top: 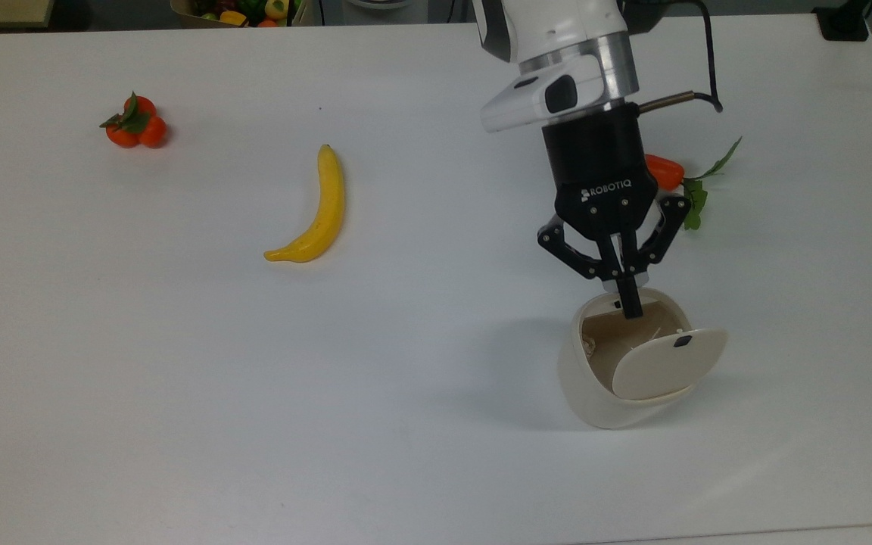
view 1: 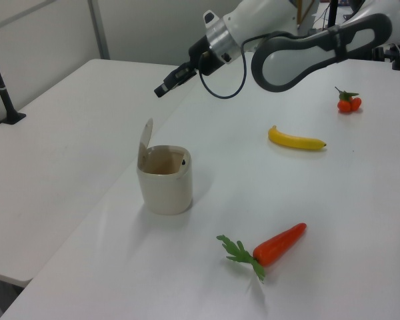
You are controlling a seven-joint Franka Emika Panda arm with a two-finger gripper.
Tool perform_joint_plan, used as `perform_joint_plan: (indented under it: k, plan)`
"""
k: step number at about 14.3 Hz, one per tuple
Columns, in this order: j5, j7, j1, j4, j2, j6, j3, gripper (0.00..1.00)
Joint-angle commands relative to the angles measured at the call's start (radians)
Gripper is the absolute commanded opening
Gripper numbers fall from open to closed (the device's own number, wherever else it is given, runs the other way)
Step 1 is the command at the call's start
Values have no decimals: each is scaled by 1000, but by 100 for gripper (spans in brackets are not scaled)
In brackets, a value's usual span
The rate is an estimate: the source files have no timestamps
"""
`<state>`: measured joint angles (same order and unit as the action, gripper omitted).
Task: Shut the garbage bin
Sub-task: 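Lower the gripper fingers against the raised flip lid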
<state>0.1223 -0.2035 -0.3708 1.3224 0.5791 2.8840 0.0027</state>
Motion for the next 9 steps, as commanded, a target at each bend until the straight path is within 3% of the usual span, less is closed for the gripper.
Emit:
perform_joint_plan:
  k: [1,9]
  plan:
    - [-3,-20,-17,-65,85,110,0,0]
    - [-6,-17,-49,-123,177,207,5,0]
